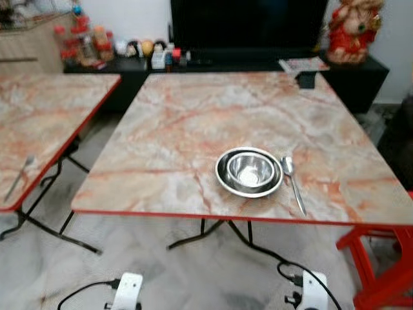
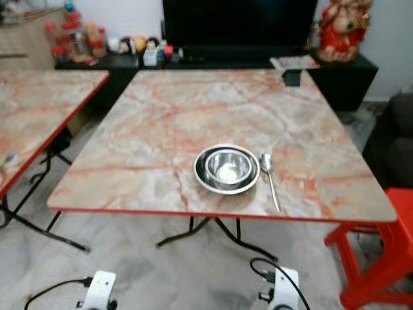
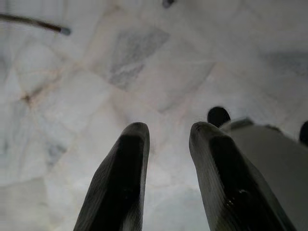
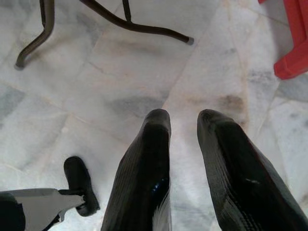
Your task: Setting the table
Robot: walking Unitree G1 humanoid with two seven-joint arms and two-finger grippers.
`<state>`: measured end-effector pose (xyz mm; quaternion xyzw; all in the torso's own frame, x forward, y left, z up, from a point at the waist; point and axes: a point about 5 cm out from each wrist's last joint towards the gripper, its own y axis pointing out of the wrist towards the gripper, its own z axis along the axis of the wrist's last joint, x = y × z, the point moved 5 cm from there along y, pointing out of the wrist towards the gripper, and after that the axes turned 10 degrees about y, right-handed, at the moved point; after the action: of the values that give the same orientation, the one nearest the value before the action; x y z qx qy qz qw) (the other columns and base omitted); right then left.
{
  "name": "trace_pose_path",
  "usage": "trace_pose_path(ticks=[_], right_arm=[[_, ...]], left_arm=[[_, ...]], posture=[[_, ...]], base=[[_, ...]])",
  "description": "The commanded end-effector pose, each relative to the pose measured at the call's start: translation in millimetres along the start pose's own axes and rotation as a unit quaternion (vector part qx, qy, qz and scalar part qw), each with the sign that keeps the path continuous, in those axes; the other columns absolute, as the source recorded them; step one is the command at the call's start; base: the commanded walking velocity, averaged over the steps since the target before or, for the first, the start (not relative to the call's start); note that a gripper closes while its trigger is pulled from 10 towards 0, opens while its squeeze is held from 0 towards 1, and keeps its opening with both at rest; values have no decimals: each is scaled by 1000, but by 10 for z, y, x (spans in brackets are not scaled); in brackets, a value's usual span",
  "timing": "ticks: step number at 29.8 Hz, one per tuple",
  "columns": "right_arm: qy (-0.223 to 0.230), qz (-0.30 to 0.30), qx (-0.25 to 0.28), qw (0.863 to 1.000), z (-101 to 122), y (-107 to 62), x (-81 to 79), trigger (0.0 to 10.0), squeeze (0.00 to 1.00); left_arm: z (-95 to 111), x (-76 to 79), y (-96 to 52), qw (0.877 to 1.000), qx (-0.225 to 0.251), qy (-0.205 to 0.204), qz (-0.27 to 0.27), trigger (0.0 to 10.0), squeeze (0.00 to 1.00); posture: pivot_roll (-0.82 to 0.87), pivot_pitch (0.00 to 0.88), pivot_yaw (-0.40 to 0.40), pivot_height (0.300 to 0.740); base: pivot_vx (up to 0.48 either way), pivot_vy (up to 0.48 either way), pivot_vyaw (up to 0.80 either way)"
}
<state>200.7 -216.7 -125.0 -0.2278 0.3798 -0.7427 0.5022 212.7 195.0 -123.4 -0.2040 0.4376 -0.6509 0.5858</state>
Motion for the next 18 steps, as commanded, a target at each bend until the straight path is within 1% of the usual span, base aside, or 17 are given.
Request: trace_pose_path(ticks=[1,13,17,18], right_arm=[[0,-4,0,1000,-7,-2,13,10000,0],[14,4,-6,1000,-38,-5,-51,10000,0],[15,5,-8,1000,-52,-7,-59,10000,0],[12,5,-7,1000,-53,-8,-60,10000,0]], left_arm=[[20,-10,5,1000,1,9,-2,10000,0],[6,-26,2,1000,-1,16,-3,10000,0],[7,-27,3,1000,-1,19,-3,10000,0],[10,-31,3,1000,0,20,-3,10000,0]], posture=[[-61,0,43,740],[-59,0,50,740],[-59,0,50,740],[-54,0,49,740]], base=[[0,326,0],[0,328,0],[0,336,-788],[0,337,0]])
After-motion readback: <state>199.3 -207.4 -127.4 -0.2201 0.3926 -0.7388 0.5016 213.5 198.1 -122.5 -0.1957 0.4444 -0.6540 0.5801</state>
